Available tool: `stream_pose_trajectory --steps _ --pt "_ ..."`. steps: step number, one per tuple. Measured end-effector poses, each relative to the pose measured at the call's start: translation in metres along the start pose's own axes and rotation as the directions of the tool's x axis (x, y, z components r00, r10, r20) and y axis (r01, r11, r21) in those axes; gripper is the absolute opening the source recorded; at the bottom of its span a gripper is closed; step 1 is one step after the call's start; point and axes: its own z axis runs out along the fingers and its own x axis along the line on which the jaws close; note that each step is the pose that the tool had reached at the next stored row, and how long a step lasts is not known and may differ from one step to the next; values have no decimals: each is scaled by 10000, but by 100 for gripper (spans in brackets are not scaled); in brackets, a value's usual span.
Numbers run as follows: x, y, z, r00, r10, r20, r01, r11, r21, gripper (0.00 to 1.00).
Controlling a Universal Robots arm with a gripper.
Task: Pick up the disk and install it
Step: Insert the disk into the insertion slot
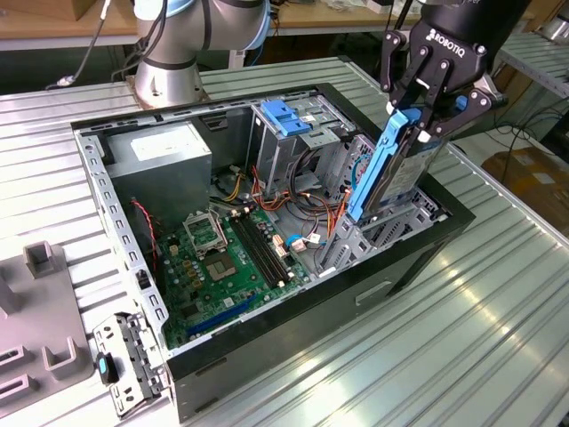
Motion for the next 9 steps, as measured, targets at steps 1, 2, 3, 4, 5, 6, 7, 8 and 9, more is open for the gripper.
stream_pose_trajectory --steps 1,2,3,4,5,6,7,8,9 --pt "1 0 8 10000 0 -1 0 10000 -1 37" --pt "0 0 14 10000 0 -1 0 10000 -2 37" --pt "1 0 20 10000 -1 0 1 10000 -2 37" --pt "2 0 35 10000 0 -1 0 10000 -4 37" --pt "2 0 45 10000 0 -1 0 10000 -6 37" --pt "2 0 58 10000 -1 -2 1 10000 -9 37" --pt "2 0 72 10000 -1 -1 1 10000 -14 37" --pt "2 0 78 10000 -1 -3 1 10000 -16 37" --pt "2 0 86 10000 -1 -1 1 10000 -18 37"
